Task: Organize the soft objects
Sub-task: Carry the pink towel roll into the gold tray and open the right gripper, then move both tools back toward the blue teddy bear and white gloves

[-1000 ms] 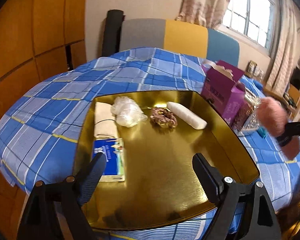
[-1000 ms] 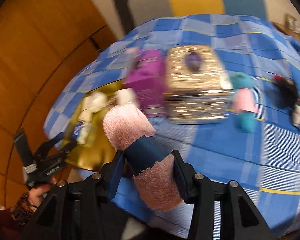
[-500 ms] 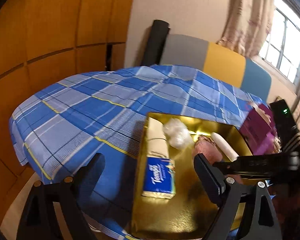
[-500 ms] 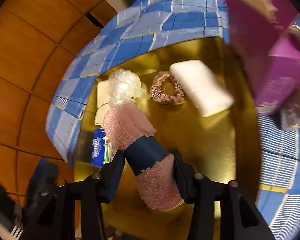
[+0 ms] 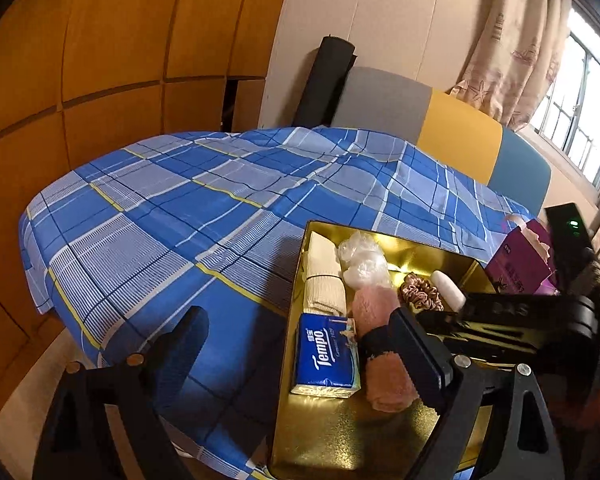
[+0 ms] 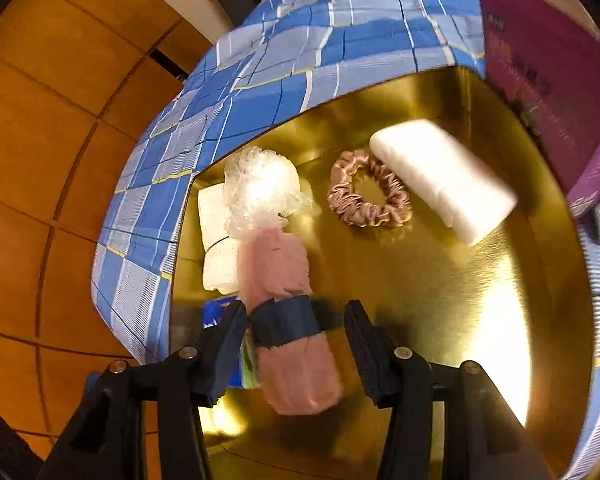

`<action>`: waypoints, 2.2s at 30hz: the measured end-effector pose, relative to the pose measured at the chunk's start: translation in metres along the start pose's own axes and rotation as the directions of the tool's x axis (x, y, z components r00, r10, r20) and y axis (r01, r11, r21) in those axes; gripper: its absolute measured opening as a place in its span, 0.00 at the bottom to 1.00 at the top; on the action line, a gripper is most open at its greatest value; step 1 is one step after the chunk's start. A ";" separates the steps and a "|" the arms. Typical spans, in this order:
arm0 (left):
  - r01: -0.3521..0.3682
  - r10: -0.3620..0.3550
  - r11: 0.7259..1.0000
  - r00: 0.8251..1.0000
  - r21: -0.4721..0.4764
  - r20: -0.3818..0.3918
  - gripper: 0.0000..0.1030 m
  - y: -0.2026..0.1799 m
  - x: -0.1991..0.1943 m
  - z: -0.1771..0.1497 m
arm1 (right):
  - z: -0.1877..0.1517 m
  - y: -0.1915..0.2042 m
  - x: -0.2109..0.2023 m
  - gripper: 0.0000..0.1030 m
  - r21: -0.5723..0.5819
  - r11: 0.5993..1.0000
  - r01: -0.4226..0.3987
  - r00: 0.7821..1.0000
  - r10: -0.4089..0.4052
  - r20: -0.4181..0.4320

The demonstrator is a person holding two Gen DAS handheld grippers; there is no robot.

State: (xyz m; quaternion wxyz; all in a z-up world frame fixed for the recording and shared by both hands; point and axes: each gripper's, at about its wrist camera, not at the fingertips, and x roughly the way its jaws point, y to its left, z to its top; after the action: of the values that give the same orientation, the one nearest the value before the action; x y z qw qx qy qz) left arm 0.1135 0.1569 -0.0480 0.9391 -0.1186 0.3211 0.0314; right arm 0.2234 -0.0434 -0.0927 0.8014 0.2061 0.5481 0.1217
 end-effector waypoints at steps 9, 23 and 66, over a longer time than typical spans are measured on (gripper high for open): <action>0.019 -0.018 1.000 0.999 0.013 -0.033 0.89 -0.006 0.006 -0.005 | -0.023 0.008 -0.030 0.50 -0.185 0.981 0.058 0.997 -0.045 0.069; 0.172 -0.166 0.980 0.984 0.101 -0.064 0.89 -0.043 -0.002 -0.020 | -0.051 0.001 -0.119 0.50 -0.396 0.903 0.167 0.953 -0.044 0.301; 0.457 -0.361 0.811 0.883 0.365 -0.301 0.90 -0.225 -0.027 -0.080 | 0.034 -0.317 -0.132 0.40 0.037 0.946 0.323 0.931 -0.325 0.166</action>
State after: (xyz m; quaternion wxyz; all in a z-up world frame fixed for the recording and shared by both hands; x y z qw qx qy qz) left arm 0.0742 -0.0800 -0.0475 0.8854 0.0197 0.3873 -0.2563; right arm 0.1962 -0.3863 -0.1192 0.8532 0.1262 0.5050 -0.0327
